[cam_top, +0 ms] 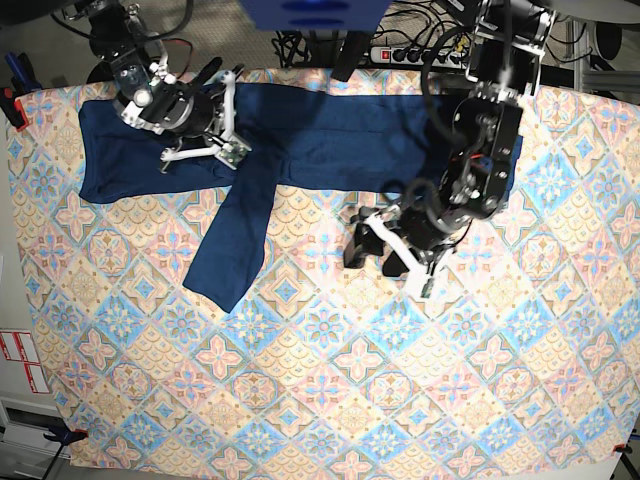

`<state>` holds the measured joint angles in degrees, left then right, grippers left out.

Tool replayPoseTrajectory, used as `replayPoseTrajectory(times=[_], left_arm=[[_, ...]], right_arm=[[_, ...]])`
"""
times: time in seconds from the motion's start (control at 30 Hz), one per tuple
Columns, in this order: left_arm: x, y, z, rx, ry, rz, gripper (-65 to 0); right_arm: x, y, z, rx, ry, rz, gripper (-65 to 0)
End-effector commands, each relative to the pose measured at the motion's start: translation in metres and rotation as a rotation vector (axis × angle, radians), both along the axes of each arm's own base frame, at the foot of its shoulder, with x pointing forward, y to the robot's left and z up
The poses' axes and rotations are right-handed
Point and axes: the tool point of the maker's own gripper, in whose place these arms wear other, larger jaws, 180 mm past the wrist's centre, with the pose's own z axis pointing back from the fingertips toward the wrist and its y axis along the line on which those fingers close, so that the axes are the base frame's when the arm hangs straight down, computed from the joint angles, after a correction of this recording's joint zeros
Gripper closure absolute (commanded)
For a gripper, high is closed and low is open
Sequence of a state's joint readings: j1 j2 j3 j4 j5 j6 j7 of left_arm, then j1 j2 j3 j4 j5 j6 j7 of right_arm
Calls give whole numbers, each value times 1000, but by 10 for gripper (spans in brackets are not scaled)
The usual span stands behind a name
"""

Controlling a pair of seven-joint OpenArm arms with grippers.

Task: Fold the T-shirt properly
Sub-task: 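Reach the left gripper to the other sleeve and grasp its cuff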

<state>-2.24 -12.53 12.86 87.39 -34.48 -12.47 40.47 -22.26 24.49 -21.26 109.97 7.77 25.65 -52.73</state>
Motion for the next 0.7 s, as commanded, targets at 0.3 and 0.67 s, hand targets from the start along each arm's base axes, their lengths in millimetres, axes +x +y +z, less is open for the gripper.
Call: replayPoseTrajectory(times=[0.3,0.67], left_arm=[[55,-101,-6,-89,75,-102,-421],[76,-135,-11,-98,157,-120,-421]], right_arm=[[-5,-7,2,-24,13,1,-55],[-8,-14,-1,-65,43,-5,-347]])
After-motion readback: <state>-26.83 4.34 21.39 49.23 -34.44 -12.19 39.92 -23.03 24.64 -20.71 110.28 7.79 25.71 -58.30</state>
